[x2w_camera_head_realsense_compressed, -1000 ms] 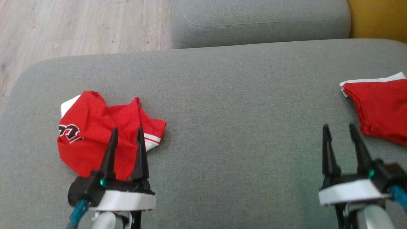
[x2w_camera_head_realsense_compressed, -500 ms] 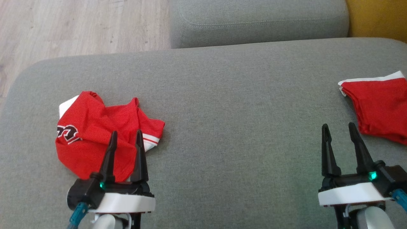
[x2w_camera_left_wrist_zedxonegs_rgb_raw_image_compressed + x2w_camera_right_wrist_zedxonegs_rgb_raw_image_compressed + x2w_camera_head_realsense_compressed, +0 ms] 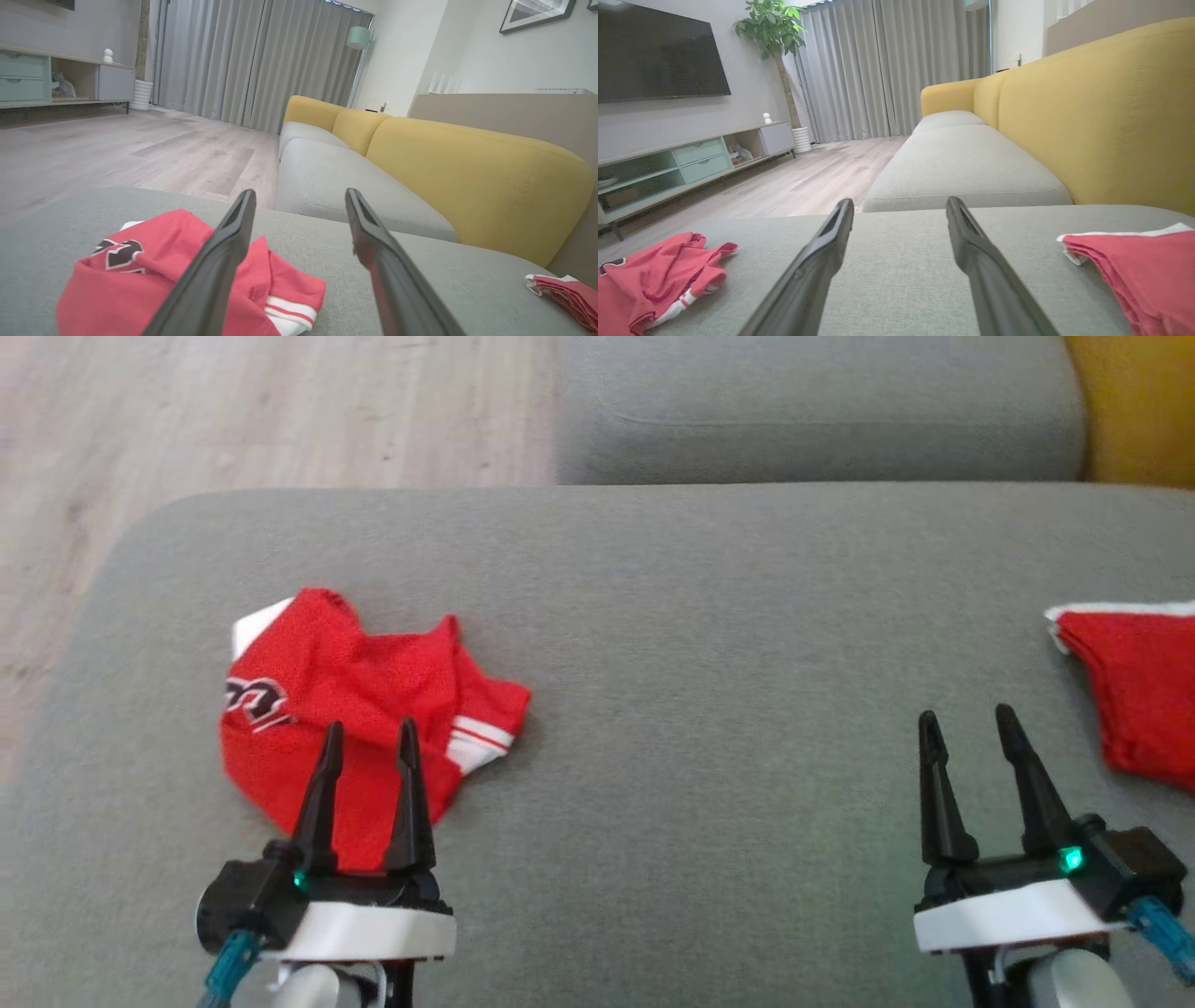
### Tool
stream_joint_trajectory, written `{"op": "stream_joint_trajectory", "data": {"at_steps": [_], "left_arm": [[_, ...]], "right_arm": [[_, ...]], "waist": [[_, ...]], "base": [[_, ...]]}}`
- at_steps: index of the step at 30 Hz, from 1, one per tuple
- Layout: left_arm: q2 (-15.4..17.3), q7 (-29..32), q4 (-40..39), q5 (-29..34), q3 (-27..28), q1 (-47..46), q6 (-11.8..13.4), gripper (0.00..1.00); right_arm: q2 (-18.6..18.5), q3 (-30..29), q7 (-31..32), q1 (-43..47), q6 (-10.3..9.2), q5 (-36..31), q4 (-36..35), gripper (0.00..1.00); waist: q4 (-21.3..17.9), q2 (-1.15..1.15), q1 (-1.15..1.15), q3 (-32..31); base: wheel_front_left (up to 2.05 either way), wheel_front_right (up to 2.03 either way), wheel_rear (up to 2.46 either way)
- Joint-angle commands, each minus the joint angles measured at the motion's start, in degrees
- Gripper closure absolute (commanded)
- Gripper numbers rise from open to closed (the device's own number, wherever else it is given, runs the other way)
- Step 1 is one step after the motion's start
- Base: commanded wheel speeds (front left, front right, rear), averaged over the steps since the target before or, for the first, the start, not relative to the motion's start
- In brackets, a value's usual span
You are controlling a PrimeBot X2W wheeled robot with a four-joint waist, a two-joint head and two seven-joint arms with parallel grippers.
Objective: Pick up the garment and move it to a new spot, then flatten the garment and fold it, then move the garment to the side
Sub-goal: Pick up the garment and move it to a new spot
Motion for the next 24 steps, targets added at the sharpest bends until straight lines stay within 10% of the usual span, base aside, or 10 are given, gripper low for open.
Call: {"op": "stream_joint_trajectory", "data": {"at_steps": [1, 24], "left_arm": [[0.1, -0.55, -1.6, 0.26, 1.84, -1.64, 0.29, 0.0], [0.1, -0.55, -0.98, 1.62, 6.04, -0.2, -0.19, 0.0]], "right_arm": [[-0.23, 1.9, -0.62, -0.65, 0.11, 0.62, -1.96, 0.0], [-0.23, 8.83, -0.62, 0.81, 0.11, 1.2, 0.19, 0.0]], "waist": [[2.56, 0.0, 0.0, -0.55], [17.73, 0.0, 0.0, -2.5]], "base": [[0.0, 0.0, 0.0], [0.0, 0.0, 0.0]]}}
